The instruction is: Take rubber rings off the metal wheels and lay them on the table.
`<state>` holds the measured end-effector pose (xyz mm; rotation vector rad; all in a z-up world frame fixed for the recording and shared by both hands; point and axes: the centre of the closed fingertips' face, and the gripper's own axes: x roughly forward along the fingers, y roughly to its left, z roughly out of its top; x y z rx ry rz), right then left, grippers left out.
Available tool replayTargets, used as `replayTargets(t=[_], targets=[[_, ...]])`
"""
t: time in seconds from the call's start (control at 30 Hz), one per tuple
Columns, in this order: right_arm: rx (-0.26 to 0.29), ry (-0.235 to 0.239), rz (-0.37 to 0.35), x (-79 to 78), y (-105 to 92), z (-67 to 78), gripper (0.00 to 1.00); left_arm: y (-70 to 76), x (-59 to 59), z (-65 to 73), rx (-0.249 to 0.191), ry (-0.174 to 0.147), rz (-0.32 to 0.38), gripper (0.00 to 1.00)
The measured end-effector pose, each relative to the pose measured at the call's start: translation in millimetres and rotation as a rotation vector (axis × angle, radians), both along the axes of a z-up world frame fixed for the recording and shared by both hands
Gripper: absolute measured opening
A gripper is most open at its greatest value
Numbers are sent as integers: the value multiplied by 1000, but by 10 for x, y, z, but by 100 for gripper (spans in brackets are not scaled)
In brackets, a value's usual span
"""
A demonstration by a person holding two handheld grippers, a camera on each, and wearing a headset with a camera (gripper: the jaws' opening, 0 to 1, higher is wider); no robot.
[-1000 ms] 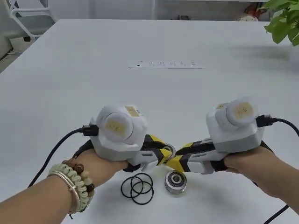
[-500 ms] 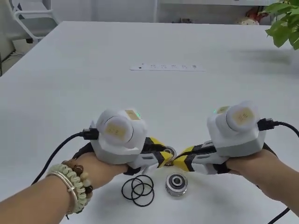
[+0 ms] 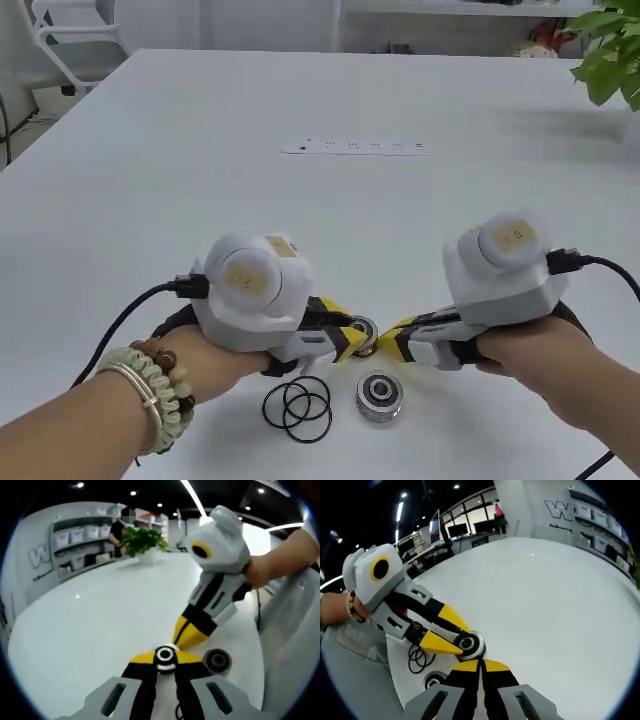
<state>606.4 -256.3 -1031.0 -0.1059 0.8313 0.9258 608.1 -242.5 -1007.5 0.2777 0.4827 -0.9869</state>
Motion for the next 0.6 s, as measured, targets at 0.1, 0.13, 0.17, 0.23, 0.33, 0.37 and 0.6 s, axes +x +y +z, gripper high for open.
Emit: replayTargets(t=[0.1, 0.13, 0.17, 0.23, 0.33, 0.37, 0.6], targets=[[17, 23, -23, 17, -11, 7, 0, 0, -2, 3, 0, -1, -1, 14], [24, 32, -32, 13, -12, 8, 0, 1, -2, 3, 0, -1, -1, 14], [35, 45, -45, 15, -14, 9, 0, 1, -2, 3, -1, -1, -1, 14], [50, 59, -61, 17, -17, 13, 0, 2, -2, 3, -2, -1, -1, 14], [65, 74, -77, 14, -17, 21, 0, 4, -1, 3, -4, 0, 0, 14], [71, 82, -84, 13, -16, 22, 0, 3, -2, 4, -4, 0, 0, 14], [162, 124, -176, 94, -33, 95, 0, 10, 0, 5, -11, 5, 8, 14]])
